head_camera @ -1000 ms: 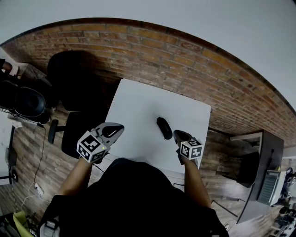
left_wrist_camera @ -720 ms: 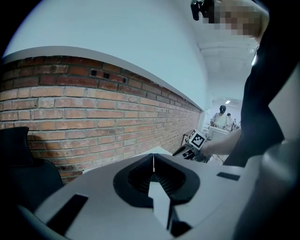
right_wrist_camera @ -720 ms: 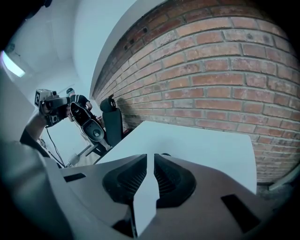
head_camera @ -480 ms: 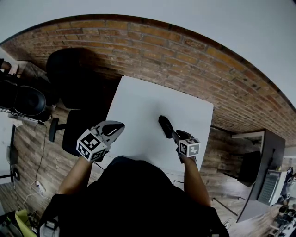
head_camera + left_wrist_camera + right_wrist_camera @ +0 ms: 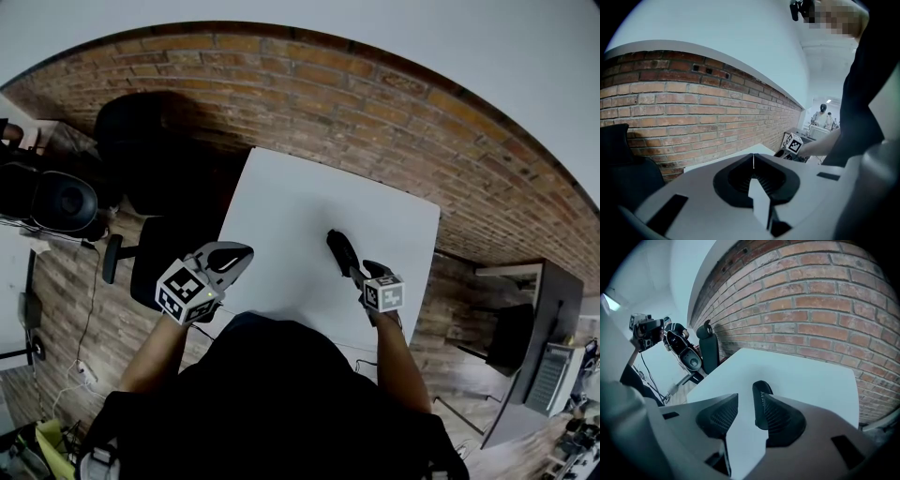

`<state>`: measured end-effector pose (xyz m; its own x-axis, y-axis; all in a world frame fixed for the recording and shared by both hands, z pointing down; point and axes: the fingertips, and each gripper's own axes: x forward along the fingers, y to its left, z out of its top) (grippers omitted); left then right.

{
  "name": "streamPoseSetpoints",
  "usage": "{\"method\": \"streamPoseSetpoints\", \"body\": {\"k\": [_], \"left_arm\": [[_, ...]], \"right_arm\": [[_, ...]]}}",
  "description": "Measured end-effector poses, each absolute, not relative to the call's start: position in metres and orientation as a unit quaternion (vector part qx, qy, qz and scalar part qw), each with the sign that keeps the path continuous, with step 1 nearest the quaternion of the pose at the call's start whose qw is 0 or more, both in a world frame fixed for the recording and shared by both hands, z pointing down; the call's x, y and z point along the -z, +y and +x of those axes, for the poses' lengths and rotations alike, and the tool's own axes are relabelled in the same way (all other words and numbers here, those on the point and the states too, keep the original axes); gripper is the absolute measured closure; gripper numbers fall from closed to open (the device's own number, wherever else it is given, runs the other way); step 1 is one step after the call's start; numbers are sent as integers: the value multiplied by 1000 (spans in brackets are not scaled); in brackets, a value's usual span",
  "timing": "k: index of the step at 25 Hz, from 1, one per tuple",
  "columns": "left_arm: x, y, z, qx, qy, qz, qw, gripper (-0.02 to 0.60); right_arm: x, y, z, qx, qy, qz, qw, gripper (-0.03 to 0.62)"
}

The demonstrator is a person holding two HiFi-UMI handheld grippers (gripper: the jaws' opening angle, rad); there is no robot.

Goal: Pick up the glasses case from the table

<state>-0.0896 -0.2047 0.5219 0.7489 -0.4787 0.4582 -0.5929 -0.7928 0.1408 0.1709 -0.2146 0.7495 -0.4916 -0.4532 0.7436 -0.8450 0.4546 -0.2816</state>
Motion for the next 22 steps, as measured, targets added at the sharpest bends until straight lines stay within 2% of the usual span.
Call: {"method": "streamPoseSetpoints", "body": {"k": [13, 22], "left_arm": [[-536, -210, -94, -212, -295, 918, 156, 569], [-549, -218, -99, -219, -303, 912, 168, 569]], "right_arm": [[-780, -221, 160, -314, -800, 365, 356, 321], [-809, -229, 153, -303, -797, 346, 391, 296]]}}
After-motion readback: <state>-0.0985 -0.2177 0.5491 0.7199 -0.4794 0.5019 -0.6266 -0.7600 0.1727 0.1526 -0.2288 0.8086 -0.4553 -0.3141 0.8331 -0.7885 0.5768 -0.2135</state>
